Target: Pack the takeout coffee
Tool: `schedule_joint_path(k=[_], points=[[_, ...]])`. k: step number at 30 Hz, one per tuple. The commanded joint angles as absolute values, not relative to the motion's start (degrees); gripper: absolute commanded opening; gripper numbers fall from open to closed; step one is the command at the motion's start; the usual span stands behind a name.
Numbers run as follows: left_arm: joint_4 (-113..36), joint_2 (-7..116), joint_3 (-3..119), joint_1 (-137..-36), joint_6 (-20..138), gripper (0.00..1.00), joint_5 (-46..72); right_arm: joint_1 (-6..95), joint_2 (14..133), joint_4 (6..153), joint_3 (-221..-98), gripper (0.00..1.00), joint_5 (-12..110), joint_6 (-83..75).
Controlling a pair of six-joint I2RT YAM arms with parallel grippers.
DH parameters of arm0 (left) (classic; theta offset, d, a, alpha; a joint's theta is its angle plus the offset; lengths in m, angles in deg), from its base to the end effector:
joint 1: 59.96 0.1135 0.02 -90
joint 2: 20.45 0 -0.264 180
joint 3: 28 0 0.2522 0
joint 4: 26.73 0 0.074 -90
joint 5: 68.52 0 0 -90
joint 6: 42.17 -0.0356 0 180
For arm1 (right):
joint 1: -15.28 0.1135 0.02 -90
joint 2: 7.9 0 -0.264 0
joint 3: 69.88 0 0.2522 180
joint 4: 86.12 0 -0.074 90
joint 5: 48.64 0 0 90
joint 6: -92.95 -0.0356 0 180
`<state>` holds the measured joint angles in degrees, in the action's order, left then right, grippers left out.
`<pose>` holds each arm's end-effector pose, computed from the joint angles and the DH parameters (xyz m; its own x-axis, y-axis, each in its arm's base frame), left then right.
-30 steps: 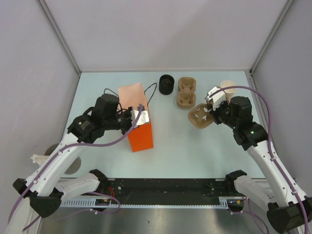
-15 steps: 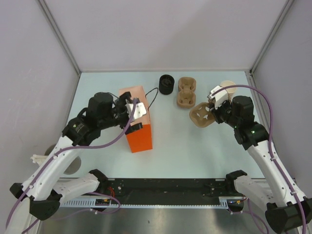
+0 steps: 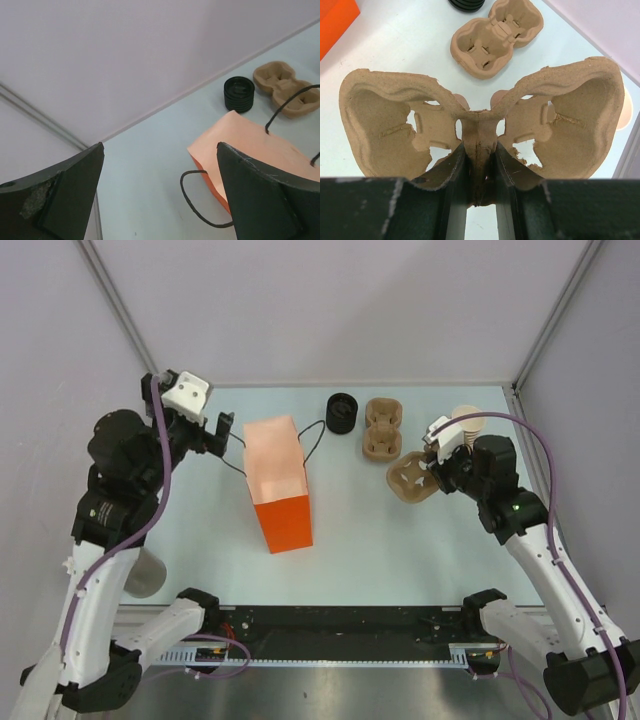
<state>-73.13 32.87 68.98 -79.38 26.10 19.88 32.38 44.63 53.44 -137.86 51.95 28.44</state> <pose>0.1451 -0.0522 0.4941 0.0909 0.3604 -0.9284 0.3499 0.8612 0.3686 0.1905 0.0654 0.3442 -0.1716 -0.4954 -0.8516 -0.5784 0.7504 -0.3200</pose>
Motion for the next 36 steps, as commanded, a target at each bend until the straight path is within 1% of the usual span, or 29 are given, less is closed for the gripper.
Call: schedule_joint_path(k=[1, 3, 9, 10, 11, 14, 15, 17, 22, 23, 24, 26, 27, 29, 30, 31, 33, 36], points=[[-76.6, 37.73, 70.66, -77.89, 30.34, 1.0, 24.65, 33.12, 44.48, 54.89, -137.52, 0.27, 52.17, 28.52], [-80.12, 40.18, 72.06, -77.89, 30.87, 0.99, 24.74, 33.29, 44.48, 54.98, -137.43, 0.27, 51.91, 28.7], [-84.61, 42.04, 72.42, -77.8, 30.69, 0.85, 25.53, 33.64, 44.13, 55.24, -136.9, 0.27, 51.73, 28.96], [-85.05, 42.04, 72.42, -77.8, 30.69, 0.81, 25.35, 33.65, 44.13, 55.33, -136.81, 0.27, 51.65, 28.96], [-85.83, 41.96, 72.51, -77.72, 30.78, 0.8, 25.44, 33.82, 44.13, 55.42, -136.73, 0.27, 51.56, 29.05], [-87.33, 42.13, 73.04, -77.54, 30.87, 0.71, 25.18, 34.35, 44.22, 55.51, -136.55, 0.27, 51.29, 29.14], [-88.29, 42.13, 73.21, -77.36, 31.04, 0.63, 25.0, 34.35, 44.3, 55.59, -136.55, 0.27, 51.21, 29.14], [-89.53, 42.22, 73.48, -77.19, 31.22, 0.58, 24.65, 34.52, 44.3, 55.59, -136.55, 0.27, 51.03, 29.23], [-91.47, 41.69, 72.34, -77.19, 31.49, 0.55, 23.24, 34.52, 44.13, 55.68, -136.29, 0.27, 50.85, 29.31], [-91.38, 41.52, 71.9, -77.19, 31.49, 0.53, 23.24, 34.61, 44.13, 55.86, -136.37, 0.27, 50.68, 29.23], [-91.21, 41.34, 71.55, -77.1, 31.49, 0.46, 23.24, 34.79, 44.13, 55.86, -136.29, 0.27, 50.59, 29.31], [-91.03, 41.08, 71.37, -77.19, 31.49, 0.37, 23.24, 34.79, 44.21, 55.86, -136.2, 0.27, 50.5, 29.4], [-90.94, 40.9, 71.37, -77.19, 31.57, 0.26, 23.24, 34.88, 44.21, 55.86, -136.2, 0.27, 50.5, 29.4], [-90.68, 40.82, 71.72, -77.19, 31.4, 0.17, 23.16, 34.96, 44.13, 55.95, -136.11, 0.27, 50.42, 29.49], [-90.5, 40.81, 71.81, -77.1, 31.22, 0.08, 22.98, 34.96, 44.21, 56.12, -136.02, 0.27, 50.33, 29.4], [-90.24, 40.9, 72.07, -77.1, 31.05, 0.04, 22.8, 34.96, 44.21, 56.03, -136.02, 0.27, 50.33, 29.4], [-89.71, 41.51, 72.68, -77.19, 30.61, 0.0, 22.1, 34.96, 44.21, 56.21, -136.02, 0.27, 50.24, 29.49], [-89.27, 43.09, 74.35, -77.19, 29.73, 0.0, 19.82, 35.05, 44.21, 56.3, -135.93, 0.27, 50.06, 29.49]])
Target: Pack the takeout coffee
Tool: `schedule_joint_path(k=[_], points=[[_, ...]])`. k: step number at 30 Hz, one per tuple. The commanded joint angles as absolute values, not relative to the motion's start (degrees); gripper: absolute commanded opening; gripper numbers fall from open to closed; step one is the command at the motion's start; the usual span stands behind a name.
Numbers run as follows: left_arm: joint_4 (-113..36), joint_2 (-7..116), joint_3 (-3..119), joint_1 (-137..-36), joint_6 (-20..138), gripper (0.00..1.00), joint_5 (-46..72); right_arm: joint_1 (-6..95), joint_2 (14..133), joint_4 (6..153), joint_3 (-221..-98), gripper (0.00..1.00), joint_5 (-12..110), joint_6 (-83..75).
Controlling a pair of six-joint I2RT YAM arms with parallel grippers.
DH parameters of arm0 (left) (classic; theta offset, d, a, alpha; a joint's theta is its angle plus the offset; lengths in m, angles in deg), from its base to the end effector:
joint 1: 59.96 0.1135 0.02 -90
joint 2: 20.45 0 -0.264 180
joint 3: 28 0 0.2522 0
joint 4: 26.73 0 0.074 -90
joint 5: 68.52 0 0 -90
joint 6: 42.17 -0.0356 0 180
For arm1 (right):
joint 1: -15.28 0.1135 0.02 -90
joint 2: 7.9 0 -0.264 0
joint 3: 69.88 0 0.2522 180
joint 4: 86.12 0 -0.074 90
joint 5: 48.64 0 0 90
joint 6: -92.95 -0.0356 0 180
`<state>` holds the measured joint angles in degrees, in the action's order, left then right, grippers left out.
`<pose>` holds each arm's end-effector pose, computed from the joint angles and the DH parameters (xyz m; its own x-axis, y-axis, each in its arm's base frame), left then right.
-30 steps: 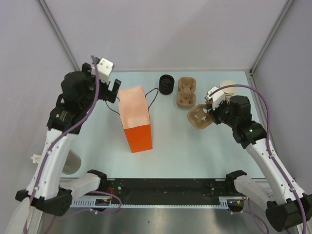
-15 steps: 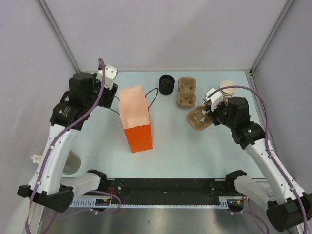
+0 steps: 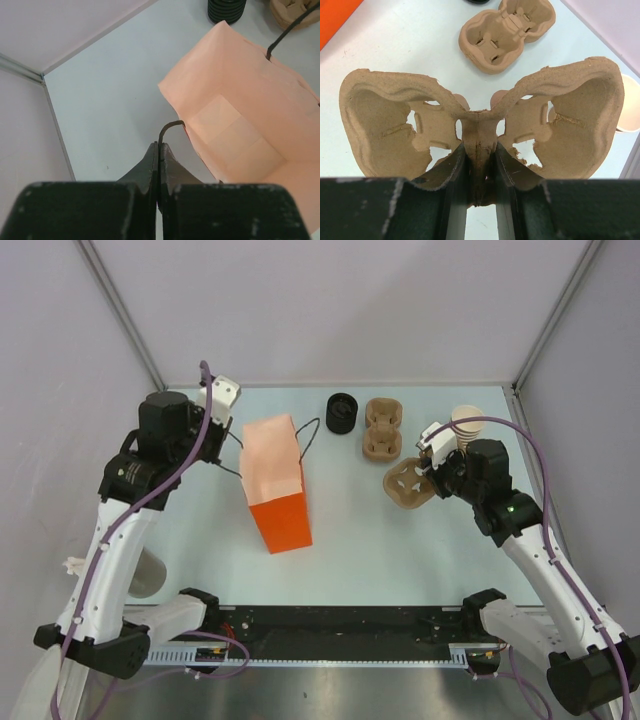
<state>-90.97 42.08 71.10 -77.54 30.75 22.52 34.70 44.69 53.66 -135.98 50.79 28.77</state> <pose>0.1888 -0.0591 0.4471 -0.3390 0.4154 -0.8441 0.4040 0.8745 0.2682 0.1889 0.0728 0.3331 -0.1786 -0.5185 -0.8362 -0.6041 0.7286 -0.3228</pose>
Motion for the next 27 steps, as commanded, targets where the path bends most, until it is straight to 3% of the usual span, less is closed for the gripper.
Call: schedule_joint_path(k=[1, 14, 27], points=[[-89.1, 43.62, 74.88, -77.19, 29.55, 0.0, 19.38, 35.05, 44.21, 56.3, -135.93, 0.27, 49.98, 29.49], [-88.48, 48.55, 83.06, -78.24, 26.92, 0.0, 6.64, 35.05, 44.13, 56.82, -135.76, 0.27, 49.36, 29.31], [-89.53, 47.94, 77.7, -88.61, 24.02, 0.0, 4.87, 35.14, 37.36, 57.79, -140.76, 0.28, 48.22, 32.04]])
